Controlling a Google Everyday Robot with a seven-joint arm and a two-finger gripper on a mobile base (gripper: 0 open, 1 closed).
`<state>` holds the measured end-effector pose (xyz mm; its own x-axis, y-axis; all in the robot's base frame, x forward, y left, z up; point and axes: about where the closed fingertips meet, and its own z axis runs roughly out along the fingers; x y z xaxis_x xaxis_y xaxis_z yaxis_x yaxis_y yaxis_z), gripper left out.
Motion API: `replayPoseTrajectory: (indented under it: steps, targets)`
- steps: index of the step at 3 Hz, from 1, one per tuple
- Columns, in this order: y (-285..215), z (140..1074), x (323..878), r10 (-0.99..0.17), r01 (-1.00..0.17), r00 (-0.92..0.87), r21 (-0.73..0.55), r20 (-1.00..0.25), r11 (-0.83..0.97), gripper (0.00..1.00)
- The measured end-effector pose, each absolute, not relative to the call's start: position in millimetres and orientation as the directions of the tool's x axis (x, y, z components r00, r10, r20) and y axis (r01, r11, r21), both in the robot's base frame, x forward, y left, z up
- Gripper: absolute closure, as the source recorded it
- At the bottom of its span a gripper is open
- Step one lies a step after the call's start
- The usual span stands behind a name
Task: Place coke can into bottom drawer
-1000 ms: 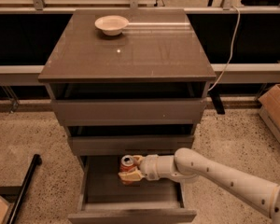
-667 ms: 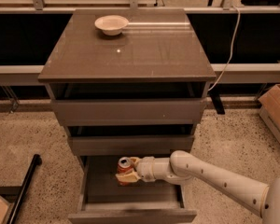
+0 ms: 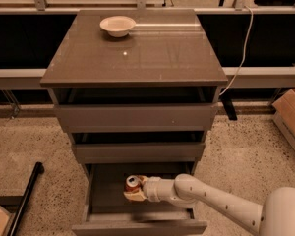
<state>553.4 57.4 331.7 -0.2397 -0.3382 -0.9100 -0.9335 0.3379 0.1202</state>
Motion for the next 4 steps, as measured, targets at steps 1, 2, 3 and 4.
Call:
replayPoseTrajectory:
  steps: [1,2,3,4]
  targets:
    - [58,323,552,-0.338,-0.931,-0.245,0.123,-0.909,0.345,1.00]
    - [57,307,550,-0.331,-0.925,-0.260,0.136,-0.907,0.354,1.00]
    - [47,277,549,-0.345,-0.917,-0.279,0.141,-0.896,0.374,1.00]
    - [34,244,549,-0.371,-0.906,-0.308,0.152,-0.876,0.395,0.84]
